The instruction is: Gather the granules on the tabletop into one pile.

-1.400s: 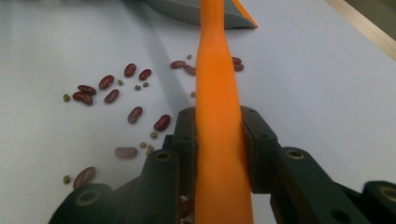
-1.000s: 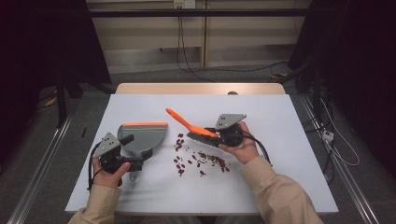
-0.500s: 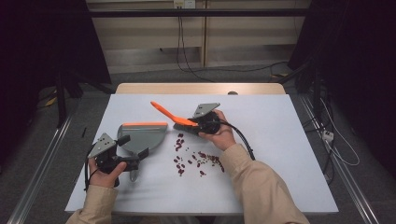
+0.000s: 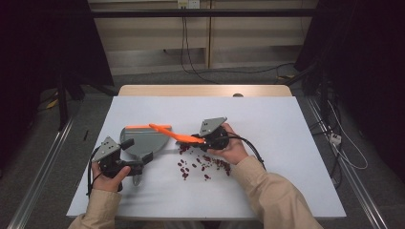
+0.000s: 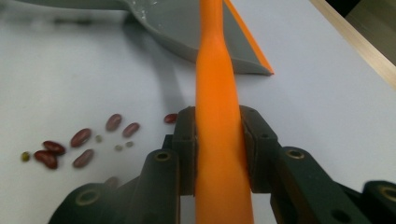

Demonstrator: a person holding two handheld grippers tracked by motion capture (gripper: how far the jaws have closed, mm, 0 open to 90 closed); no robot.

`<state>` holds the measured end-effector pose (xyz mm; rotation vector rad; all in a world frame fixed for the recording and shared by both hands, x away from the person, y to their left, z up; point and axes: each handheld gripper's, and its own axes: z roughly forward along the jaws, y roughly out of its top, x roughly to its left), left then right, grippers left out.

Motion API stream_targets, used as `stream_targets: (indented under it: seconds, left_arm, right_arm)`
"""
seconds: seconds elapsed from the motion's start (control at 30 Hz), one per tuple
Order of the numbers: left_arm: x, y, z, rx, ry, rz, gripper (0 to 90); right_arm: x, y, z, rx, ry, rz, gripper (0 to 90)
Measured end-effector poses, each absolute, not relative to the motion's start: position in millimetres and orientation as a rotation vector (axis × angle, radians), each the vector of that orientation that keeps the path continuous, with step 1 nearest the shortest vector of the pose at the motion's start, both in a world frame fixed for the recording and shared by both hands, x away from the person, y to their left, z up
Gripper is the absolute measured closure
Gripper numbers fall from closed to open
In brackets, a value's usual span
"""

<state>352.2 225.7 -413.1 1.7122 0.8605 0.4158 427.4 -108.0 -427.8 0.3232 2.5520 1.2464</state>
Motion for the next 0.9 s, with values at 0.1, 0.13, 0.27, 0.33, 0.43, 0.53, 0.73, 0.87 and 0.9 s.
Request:
stream_targets:
  seconds: [0.1,0.13,0.27,0.33,0.43,0.53,0.73,0.87,0.9]
  left_arm:
    - [352,226,-413,1.707,0.863,0.417,4.5]
    - [352,226,-413,1.706,0.863,0.417,4.5]
    - [351,226,-413,1.713,0.856,0.417,4.5]
    - [350,226,-412,1.715,0.854,0.418,4.5]
    - [348,227,-412,1.711,0.854,0.419,4.5]
    - [347,227,-412,1.71,0.855,0.419,4.5]
    - [346,226,-412,1.713,0.847,0.418,4.5]
    - [348,226,-413,1.721,0.845,0.413,4.5]
    - [348,225,-413,1.722,0.846,0.411,4.5]
  right_arm:
    - [420,-110,-427,0.307,2.567,1.254,71.0]
    - [418,-110,-427,0.3,2.569,1.258,71.0]
    - [408,-113,-427,0.296,2.57,1.27,71.0]
    - [404,-115,-427,0.297,2.571,1.278,71.0]
    - [400,-118,-426,0.307,2.571,1.288,71.1]
    - [397,-122,-426,0.322,2.563,1.303,71.1]
    - [405,-130,-419,0.391,2.483,1.362,71.2]
    - [419,-131,-417,0.423,2.453,1.336,71.1]
    - [421,-130,-419,0.431,2.453,1.33,71.1]
